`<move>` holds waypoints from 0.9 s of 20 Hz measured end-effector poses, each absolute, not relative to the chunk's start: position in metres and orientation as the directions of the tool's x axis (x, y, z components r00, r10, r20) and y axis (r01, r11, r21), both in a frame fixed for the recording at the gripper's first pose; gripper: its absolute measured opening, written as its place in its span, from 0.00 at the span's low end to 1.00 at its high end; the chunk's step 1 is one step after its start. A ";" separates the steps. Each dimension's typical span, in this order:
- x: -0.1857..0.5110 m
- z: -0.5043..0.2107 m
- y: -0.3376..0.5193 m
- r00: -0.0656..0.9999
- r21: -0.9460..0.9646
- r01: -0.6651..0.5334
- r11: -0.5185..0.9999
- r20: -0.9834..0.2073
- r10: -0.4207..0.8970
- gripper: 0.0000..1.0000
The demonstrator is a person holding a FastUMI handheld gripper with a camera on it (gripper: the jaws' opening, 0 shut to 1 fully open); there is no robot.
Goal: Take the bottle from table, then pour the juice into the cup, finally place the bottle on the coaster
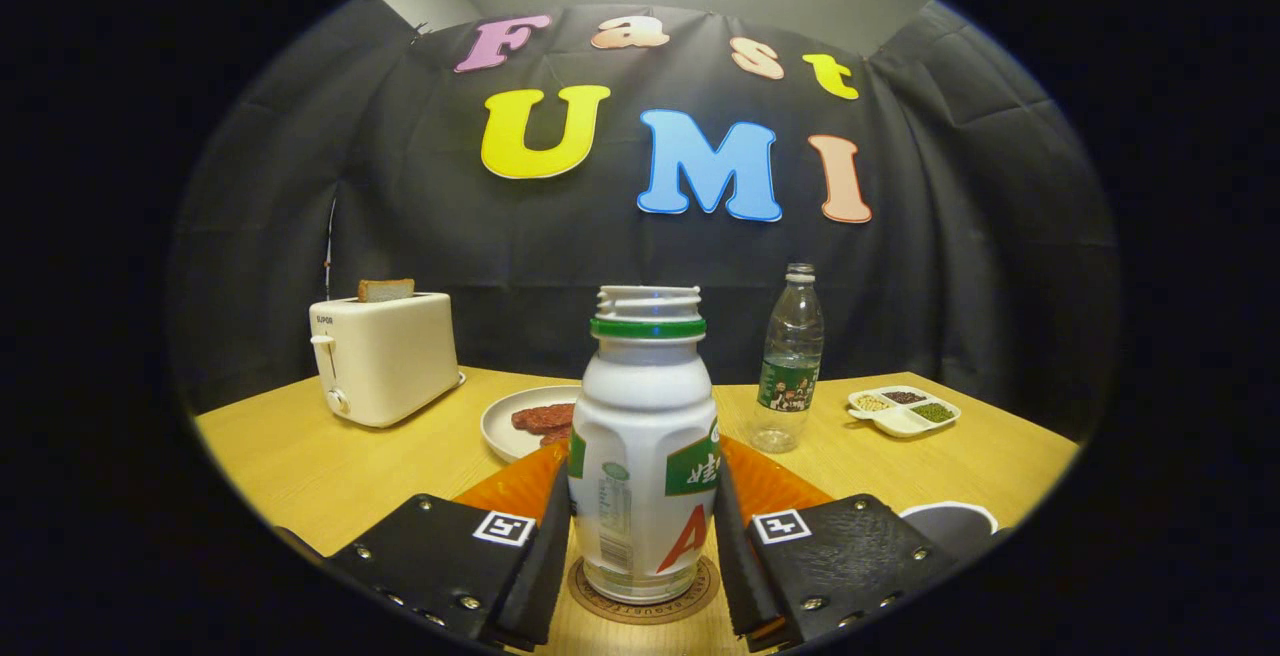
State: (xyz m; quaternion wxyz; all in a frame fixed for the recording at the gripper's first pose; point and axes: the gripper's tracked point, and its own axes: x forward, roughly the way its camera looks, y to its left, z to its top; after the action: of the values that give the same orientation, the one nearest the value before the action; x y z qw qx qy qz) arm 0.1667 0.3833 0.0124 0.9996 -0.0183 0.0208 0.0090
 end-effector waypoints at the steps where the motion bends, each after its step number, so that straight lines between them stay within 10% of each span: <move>1: 0.166 0.013 0.382 0.999 -0.026 -0.018 0.999 -0.040 0.017 0.65; 5: 0.165 0.017 0.383 0.999 0.003 -0.029 1.000 -0.025 0.029 0.73; 8: 0.162 0.027 0.380 1.000 0.004 -0.017 1.000 -0.007 0.017 0.98; 18: 0.126 0.059 0.382 0.999 0.022 -0.052 0.998 0.014 0.051 0.99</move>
State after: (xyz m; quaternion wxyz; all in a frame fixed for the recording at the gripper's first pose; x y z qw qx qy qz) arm 0.1264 0.3816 0.0585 0.9996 0.0111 -0.0069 0.0258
